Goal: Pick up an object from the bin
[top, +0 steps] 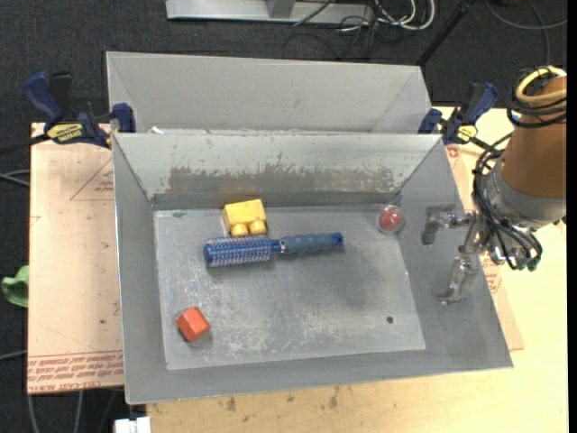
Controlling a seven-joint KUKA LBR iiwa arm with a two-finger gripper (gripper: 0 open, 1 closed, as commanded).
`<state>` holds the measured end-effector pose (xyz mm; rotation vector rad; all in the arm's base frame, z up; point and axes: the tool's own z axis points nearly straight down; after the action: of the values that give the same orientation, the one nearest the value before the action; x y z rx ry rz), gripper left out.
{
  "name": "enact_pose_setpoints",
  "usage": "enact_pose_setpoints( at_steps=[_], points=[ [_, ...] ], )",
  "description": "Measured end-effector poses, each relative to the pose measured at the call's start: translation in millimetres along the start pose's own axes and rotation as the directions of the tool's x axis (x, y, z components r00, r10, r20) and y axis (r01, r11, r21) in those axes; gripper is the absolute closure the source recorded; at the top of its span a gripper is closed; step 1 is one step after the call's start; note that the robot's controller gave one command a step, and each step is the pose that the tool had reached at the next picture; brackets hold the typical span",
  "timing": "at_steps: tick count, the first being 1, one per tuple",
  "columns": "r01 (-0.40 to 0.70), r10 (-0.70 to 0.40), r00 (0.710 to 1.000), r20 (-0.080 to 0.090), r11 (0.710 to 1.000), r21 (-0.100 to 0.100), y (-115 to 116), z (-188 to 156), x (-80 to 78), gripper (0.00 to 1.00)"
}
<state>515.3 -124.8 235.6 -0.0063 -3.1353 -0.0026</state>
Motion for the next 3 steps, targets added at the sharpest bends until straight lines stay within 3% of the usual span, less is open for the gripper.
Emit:
enact_pose_setpoints(
  at_steps=[1,2,3],
  points=[
    [-0.019,0.019,1.0,-0.001,1.0,-0.004,76.2,73.5,4.2,0.0],
    [0.027,-0.027,1.0,0.013,1.0,-0.001,125.6,125.4,-98.7,0.0],
    [-0.056,0.056,0.998,0.005,0.998,-0.002,175.4,167.3,-100.8,0.0]
  ],
)
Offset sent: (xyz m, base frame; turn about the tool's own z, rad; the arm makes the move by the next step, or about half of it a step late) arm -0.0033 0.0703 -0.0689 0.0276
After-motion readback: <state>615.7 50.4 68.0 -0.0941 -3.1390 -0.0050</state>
